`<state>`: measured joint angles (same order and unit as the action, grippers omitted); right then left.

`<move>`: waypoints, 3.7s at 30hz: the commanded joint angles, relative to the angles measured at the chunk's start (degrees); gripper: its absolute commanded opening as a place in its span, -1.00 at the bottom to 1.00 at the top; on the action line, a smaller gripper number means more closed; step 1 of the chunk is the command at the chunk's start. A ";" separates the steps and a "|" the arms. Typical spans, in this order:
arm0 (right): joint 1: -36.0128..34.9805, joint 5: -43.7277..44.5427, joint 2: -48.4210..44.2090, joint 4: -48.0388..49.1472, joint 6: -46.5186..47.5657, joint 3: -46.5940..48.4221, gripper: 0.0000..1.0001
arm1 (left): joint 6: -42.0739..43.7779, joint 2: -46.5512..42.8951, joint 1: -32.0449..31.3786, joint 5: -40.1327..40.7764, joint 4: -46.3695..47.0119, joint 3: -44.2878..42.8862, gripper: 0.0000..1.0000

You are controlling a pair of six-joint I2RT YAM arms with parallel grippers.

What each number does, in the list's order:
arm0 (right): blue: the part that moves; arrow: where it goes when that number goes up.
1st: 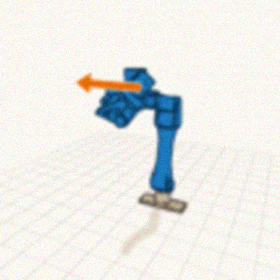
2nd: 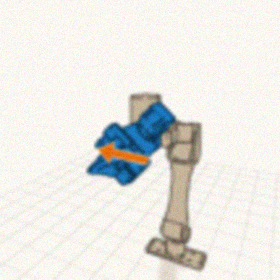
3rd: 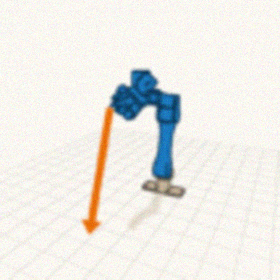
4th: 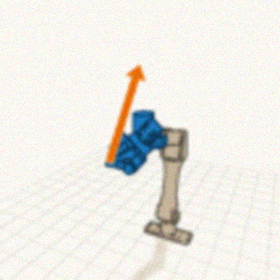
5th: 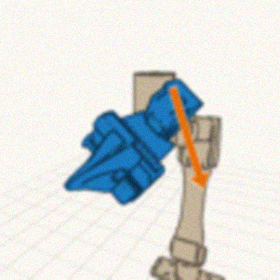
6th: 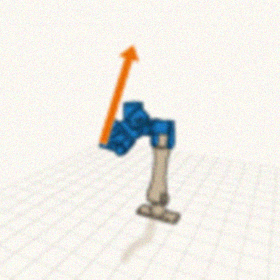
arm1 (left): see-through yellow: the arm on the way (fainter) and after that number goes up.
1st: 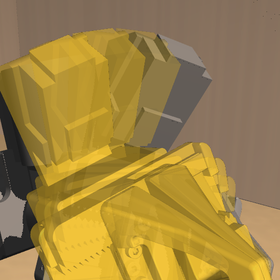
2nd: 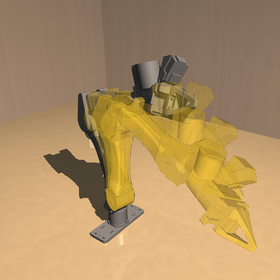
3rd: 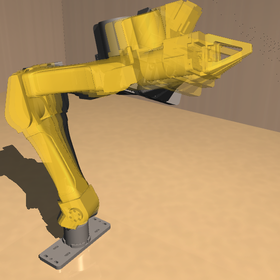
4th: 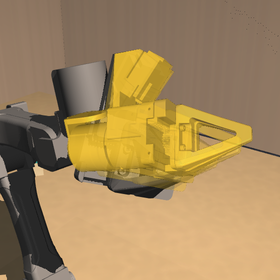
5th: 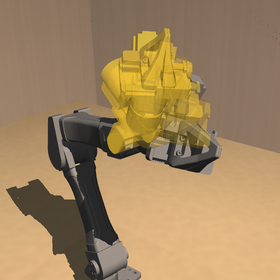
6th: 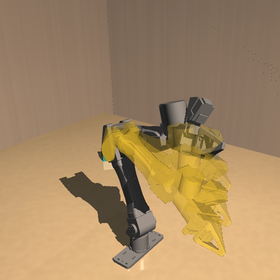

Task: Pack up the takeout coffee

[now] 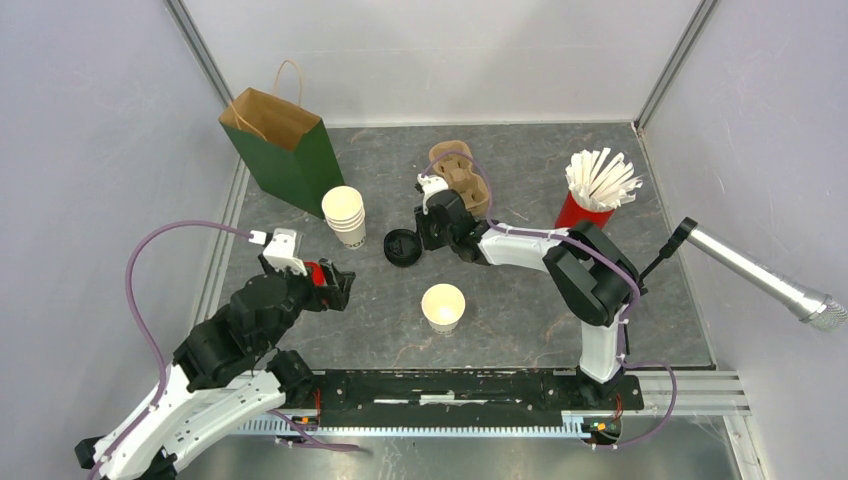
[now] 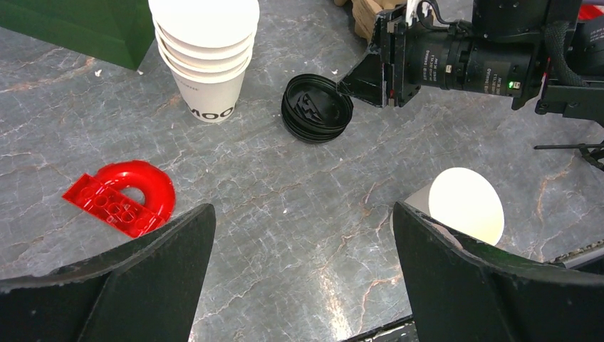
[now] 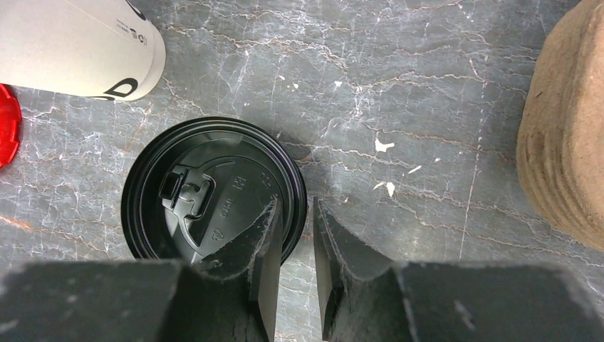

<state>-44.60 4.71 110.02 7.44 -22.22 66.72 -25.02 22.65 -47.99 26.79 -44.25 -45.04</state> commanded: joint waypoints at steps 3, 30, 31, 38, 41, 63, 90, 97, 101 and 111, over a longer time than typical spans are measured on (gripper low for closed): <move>0.30 0.64 0.78 -0.25 1.01 2.97 -0.43 | 1.90 -0.04 -0.09 0.11 1.01 -0.16 1.00; 0.75 0.73 -0.11 -2.29 3.33 4.39 -0.79 | 2.00 0.63 -0.09 0.94 1.01 0.07 1.00; 0.66 0.88 -0.60 -2.30 3.42 4.18 -0.79 | 1.99 0.63 -0.09 0.92 1.03 0.12 1.00; 0.65 1.48 -2.53 -1.64 3.91 3.05 -0.85 | 1.99 1.07 -0.10 1.01 1.01 0.04 1.00; 0.61 1.31 -2.38 -1.47 3.49 3.32 -0.77 | 2.01 1.04 -0.09 1.16 1.02 0.11 1.00; 0.76 0.11 -3.43 -4.29 5.17 4.83 -0.99 | 1.99 1.04 -0.09 1.21 1.01 0.21 1.00; 3.63 -10.73 -7.58 1.83 -5.83 -0.31 -1.00 | -1.12 2.05 -0.09 1.06 1.34 0.77 1.00; 4.26 -14.33 -7.92 6.22 -6.58 -2.62 -1.00 | -26.70 2.67 -0.09 0.66 11.84 7.83 0.91; 4.56 -16.01 -7.89 7.56 -6.61 -3.90 -1.00 | -38.07 1.14 -0.09 2.80 23.67 15.44 0.66; 5.96 -18.82 -7.72 9.06 -6.34 -5.17 -1.00 | -43.45 12.98 1.23 7.54 36.40 18.86 0.62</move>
<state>-39.31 -12.19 104.51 13.21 -28.67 62.00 -63.09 30.81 -47.75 31.68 -17.69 -25.91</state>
